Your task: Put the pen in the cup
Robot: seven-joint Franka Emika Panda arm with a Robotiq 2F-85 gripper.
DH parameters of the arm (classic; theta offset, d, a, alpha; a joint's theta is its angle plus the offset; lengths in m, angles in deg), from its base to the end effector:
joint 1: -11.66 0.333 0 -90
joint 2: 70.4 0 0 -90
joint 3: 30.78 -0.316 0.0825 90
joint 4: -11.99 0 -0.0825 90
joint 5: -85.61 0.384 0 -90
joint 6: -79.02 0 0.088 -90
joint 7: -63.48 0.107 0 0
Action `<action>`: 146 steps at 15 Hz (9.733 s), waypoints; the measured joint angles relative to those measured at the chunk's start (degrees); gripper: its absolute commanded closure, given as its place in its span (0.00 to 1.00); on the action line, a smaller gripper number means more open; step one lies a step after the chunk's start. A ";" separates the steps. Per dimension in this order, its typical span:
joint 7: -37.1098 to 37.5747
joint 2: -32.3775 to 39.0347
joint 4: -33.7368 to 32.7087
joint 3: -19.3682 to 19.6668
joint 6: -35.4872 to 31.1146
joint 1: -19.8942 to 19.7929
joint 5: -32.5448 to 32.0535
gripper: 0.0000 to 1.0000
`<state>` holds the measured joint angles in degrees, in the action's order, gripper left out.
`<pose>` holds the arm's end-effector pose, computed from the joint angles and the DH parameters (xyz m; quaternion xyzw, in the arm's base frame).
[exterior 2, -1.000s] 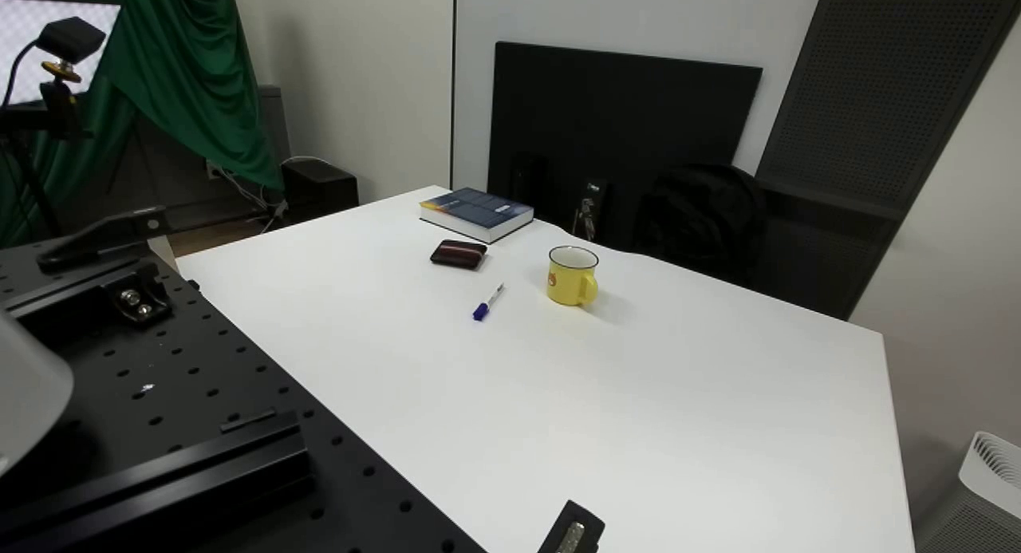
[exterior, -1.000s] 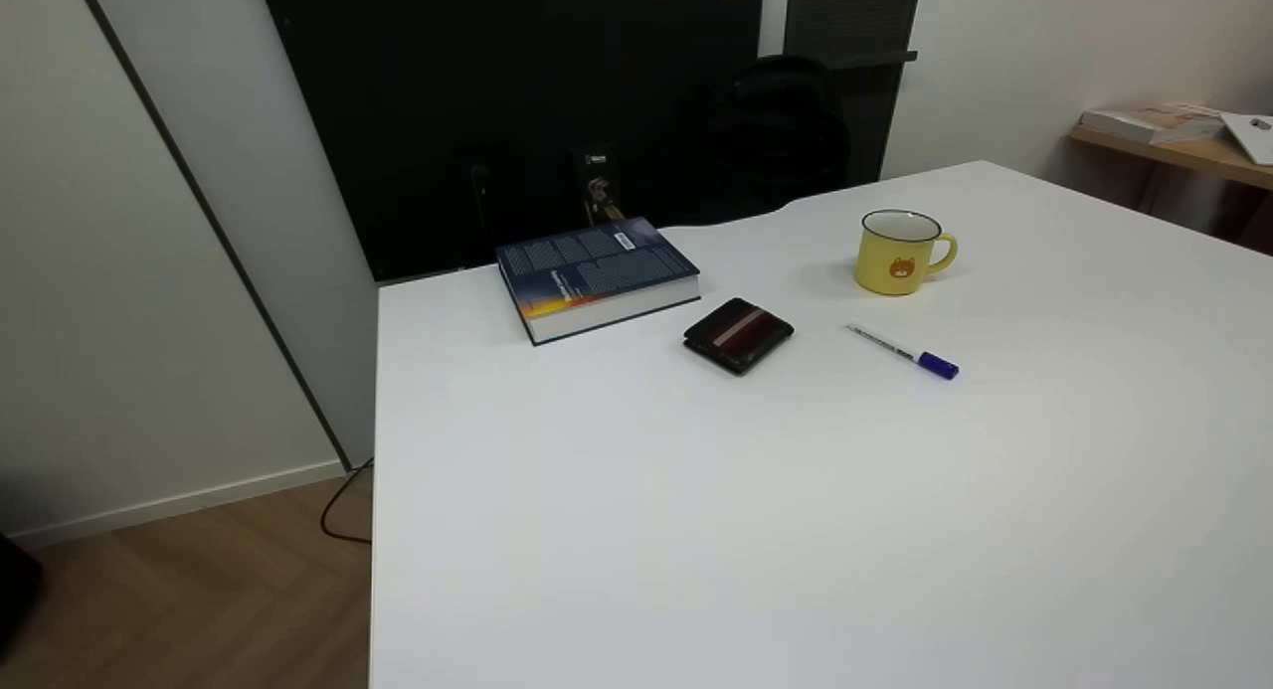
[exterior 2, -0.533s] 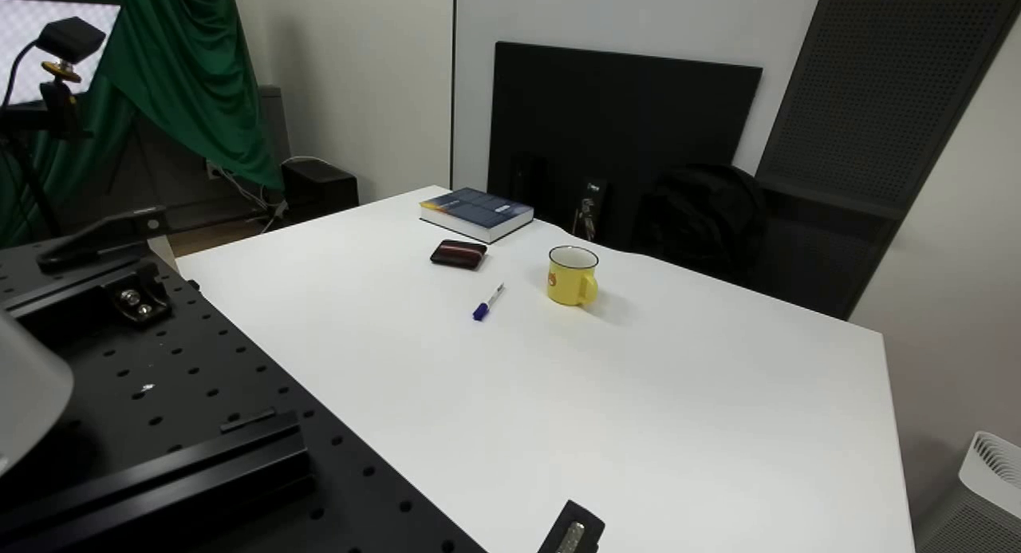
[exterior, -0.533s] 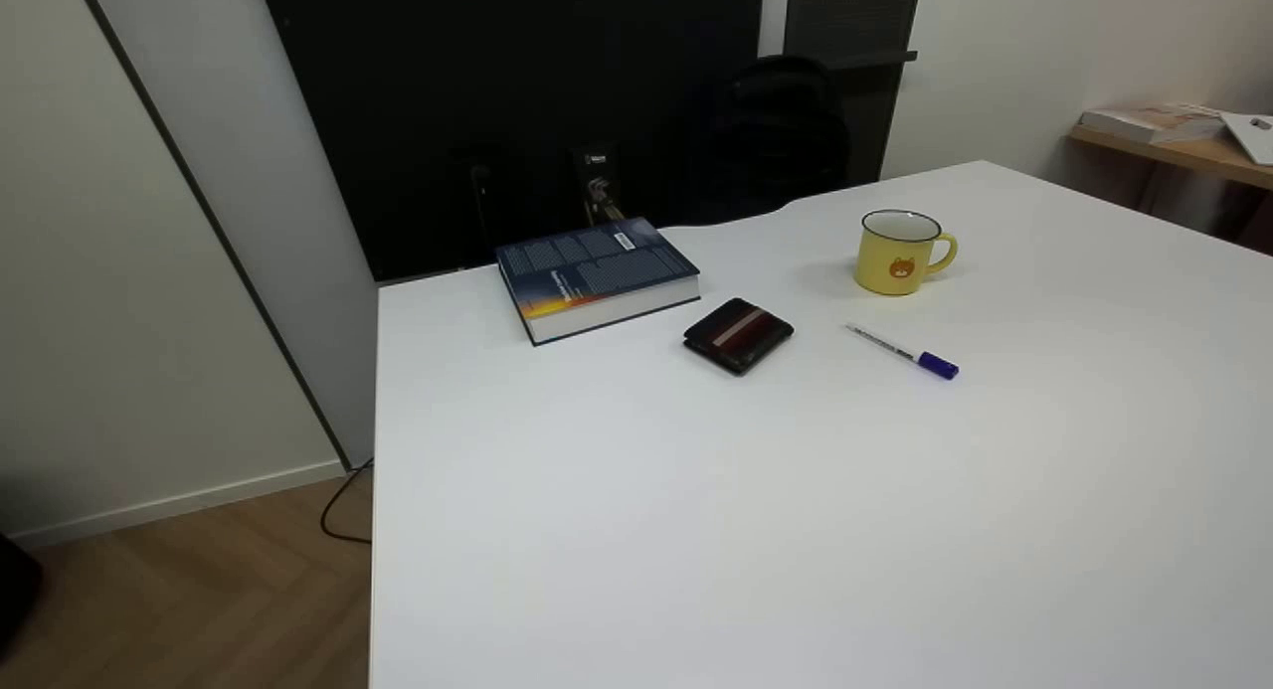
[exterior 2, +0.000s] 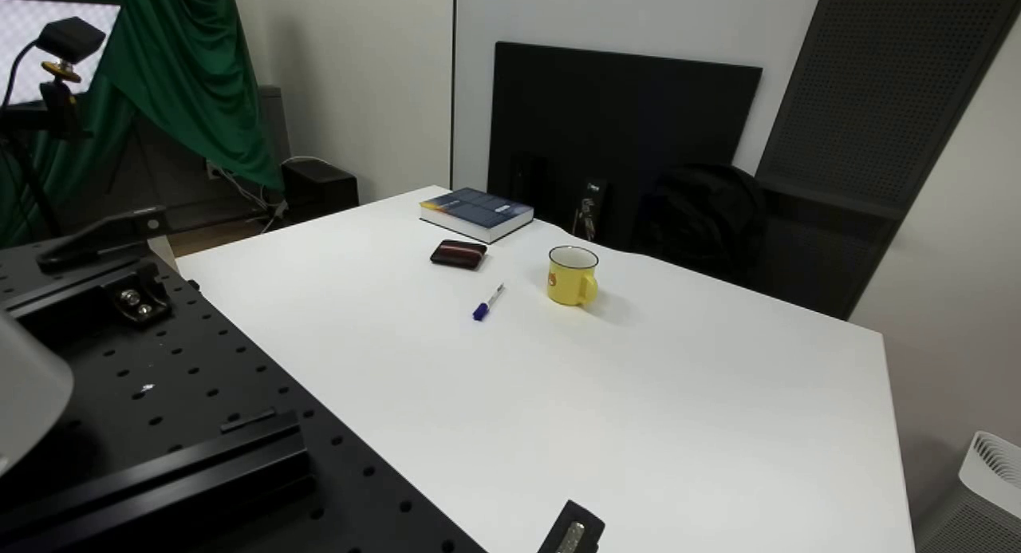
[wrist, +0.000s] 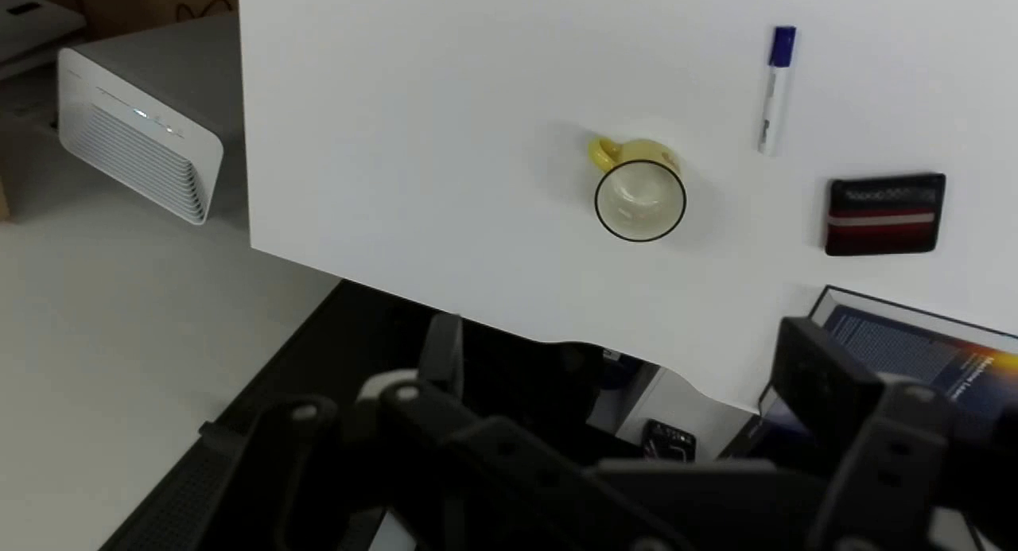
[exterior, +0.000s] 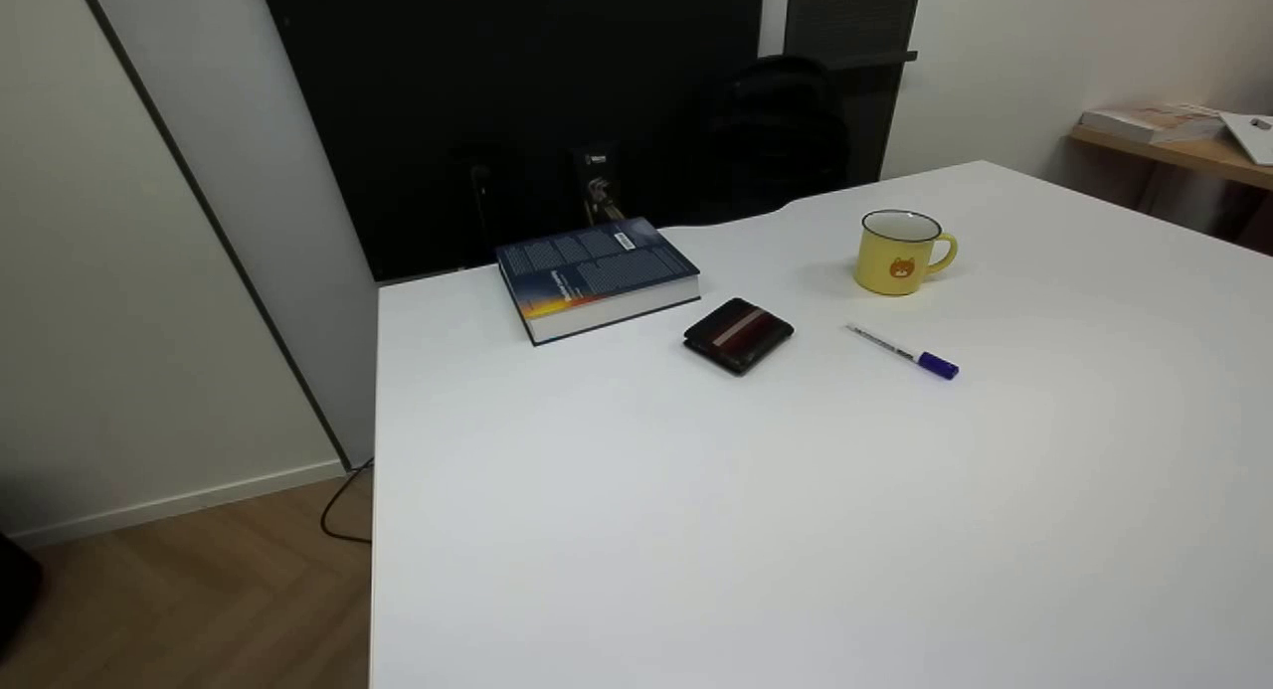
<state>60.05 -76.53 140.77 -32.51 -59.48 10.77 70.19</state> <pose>0.5301 0.0067 0.4395 0.9774 0.1239 0.1341 0.1066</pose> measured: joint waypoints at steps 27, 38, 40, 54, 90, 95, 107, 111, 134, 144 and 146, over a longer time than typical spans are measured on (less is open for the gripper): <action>-2.94 25.96 -18.70 -2.82 4.20 5.10 14.00 0.00; -3.09 29.84 -17.68 -2.40 4.45 4.12 14.43 0.00; -3.70 31.69 -17.59 -2.37 2.34 3.71 14.59 0.00; -6.05 37.30 -17.80 -3.27 -6.61 3.47 14.55 0.00; -13.10 72.37 -33.84 -12.48 -20.85 -9.14 11.06 0.00; -10.07 76.49 -42.57 -6.74 -16.84 -1.12 12.23 0.00; 5.51 81.10 -49.46 3.69 -16.84 15.94 12.10 0.25; 7.02 81.46 -49.75 6.01 -16.84 16.40 12.08 0.47; 5.38 70.00 -44.68 -0.56 -12.85 10.21 12.26 0.95; 5.97 54.73 -15.41 20.44 -56.60 23.88 10.73 0.95; 4.11 54.68 -11.61 26.24 -62.19 29.26 17.54 0.95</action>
<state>64.16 -21.85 129.16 -6.26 -121.67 40.03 87.73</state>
